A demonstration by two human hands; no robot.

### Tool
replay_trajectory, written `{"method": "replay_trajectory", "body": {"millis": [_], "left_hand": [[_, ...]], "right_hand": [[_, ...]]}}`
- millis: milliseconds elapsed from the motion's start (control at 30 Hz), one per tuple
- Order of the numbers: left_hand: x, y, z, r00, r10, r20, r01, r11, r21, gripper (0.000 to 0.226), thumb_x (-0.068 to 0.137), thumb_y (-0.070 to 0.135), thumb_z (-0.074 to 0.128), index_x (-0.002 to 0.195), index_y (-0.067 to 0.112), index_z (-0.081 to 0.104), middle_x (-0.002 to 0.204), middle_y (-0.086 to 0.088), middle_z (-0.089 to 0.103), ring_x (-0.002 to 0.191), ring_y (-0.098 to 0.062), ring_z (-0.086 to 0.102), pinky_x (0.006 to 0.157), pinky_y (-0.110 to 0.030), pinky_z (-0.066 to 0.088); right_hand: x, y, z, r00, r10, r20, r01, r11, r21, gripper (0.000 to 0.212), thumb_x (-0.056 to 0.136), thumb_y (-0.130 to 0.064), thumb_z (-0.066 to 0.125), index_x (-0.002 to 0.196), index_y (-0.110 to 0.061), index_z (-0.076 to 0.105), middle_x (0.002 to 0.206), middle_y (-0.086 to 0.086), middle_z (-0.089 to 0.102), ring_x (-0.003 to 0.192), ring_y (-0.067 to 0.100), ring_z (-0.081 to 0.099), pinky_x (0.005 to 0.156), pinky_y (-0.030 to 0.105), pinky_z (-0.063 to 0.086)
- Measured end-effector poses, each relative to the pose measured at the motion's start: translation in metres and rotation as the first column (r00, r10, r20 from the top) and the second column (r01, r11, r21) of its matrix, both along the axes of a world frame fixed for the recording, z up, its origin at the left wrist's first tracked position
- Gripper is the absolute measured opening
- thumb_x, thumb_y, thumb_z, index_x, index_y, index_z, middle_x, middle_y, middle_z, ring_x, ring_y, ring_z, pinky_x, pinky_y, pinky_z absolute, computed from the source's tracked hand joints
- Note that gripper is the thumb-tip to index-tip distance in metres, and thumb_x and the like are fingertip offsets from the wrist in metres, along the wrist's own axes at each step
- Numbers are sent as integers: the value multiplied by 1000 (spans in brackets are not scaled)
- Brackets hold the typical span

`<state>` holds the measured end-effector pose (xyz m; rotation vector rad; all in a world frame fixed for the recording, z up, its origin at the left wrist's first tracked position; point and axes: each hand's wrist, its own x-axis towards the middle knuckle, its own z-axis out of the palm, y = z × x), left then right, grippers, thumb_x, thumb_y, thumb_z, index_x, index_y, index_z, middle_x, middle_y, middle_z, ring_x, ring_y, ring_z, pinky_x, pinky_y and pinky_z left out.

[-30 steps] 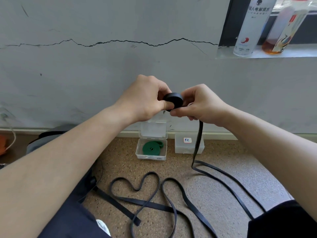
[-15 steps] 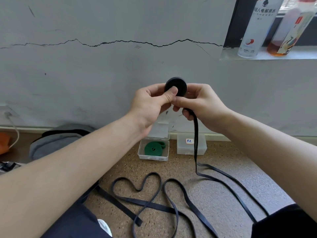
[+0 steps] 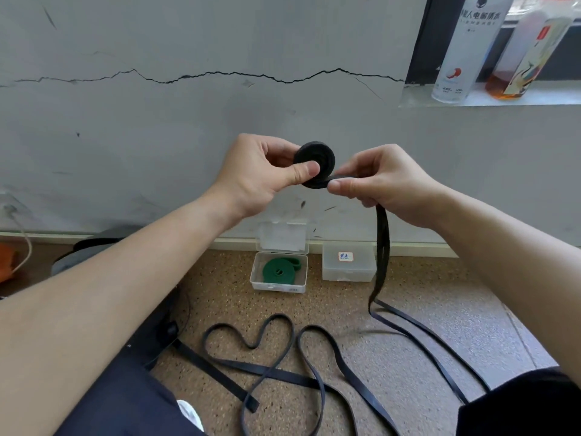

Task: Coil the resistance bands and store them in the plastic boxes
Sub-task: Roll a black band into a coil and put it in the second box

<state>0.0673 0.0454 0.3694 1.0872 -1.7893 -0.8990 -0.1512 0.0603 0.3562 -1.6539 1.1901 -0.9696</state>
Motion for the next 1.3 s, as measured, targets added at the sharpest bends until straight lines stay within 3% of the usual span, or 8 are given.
{"method": "replay_trajectory", "body": {"millis": [200,300,400,500,633,833,1000,1300], "left_hand": [[1,1,9,918,-64,391,114,988,-107,18,76,27,86,92,23,80,81,7,77,76,-9,73,76,-33,58],[2,-1,14,896,-90,434,128,990,-60,14,78,25,85,89,19,79,79,2,77,73,-8,70,73,-30,56],[0,2,4,996,-32,86,25,996,82,12,82,17,80,92,12,75,83,-7,75,73,-10,65,71,-27,53],[-15,12,-10,927,94,-364,46,932,359,13,90,19,71,100,10,72,93,-8,73,86,-15,69,81,-28,55],[-23,13,-13,813,252,-525,-19,913,408,19,88,16,73,104,6,71,101,-12,73,96,-21,71,92,-33,57],[-7,4,-1,942,169,-290,-111,972,206,15,81,19,81,94,12,75,87,-6,78,84,-18,75,80,-28,60],[5,-1,0,987,123,-104,-117,991,68,15,76,20,86,86,20,75,77,2,75,71,-9,69,73,-22,56],[5,3,12,928,46,370,15,987,-162,17,73,27,88,85,25,77,75,11,74,70,-7,69,71,-27,56]], "right_hand": [[5,-1,-3,983,44,-179,-44,999,4,20,77,-25,86,84,-9,77,70,8,63,60,17,48,54,27,41],[9,1,-6,977,74,-200,-78,997,-12,16,81,-25,84,82,-12,75,67,4,60,60,17,48,54,30,41],[17,2,-9,999,41,-2,-41,999,-25,17,86,-20,78,82,-8,68,61,-6,59,55,8,50,51,24,39],[34,4,-12,961,-33,276,19,998,52,22,89,-18,75,87,-1,61,62,1,55,52,9,45,48,22,33],[49,6,-17,895,-119,429,58,986,154,22,90,-19,73,79,-9,56,63,4,53,51,11,39,48,24,27],[40,6,-14,970,-16,241,8,999,33,36,84,-22,79,102,7,65,62,1,58,52,17,46,49,29,41],[18,1,-9,999,22,-46,-22,1000,-14,19,81,-17,83,93,-6,73,57,-7,57,52,10,49,53,21,43],[13,-2,-7,976,21,-217,-28,999,-29,18,80,-22,85,87,-8,77,69,3,63,62,13,51,58,25,41]]}}
